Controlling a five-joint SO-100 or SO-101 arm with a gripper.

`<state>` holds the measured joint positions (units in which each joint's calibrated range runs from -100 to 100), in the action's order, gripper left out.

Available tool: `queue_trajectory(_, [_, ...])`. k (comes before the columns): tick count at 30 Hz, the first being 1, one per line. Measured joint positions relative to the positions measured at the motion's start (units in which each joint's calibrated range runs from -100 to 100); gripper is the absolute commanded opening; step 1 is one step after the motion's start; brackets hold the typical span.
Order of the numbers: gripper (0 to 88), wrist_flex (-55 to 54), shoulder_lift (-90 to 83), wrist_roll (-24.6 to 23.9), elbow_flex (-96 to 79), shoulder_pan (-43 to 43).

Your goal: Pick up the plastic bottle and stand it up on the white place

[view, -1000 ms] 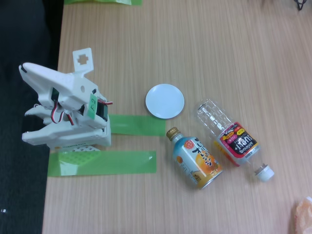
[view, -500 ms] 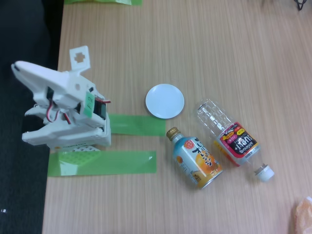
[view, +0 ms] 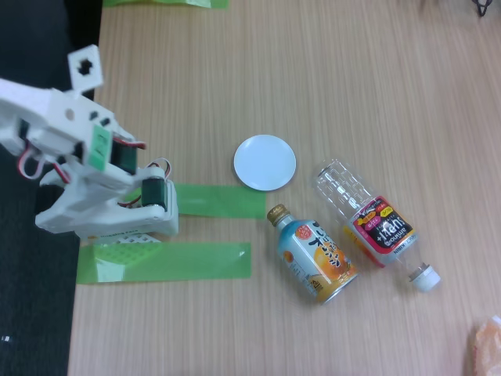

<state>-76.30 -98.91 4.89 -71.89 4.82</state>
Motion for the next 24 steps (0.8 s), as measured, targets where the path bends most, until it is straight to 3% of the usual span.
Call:
queue_trajectory(4, [1.5, 14.9, 0.0, 0.0, 8.8, 0.0])
queue_trajectory(15, [1.5, 71.5, 9.4, 0.1, 43.8, 0.0])
queue_trajectory(18, [1.6, 77.9, 17.9, 0.3, 53.1, -0.1])
queue_trajectory(24, [1.1, 79.9, 38.2, 0.3, 69.6, 0.1])
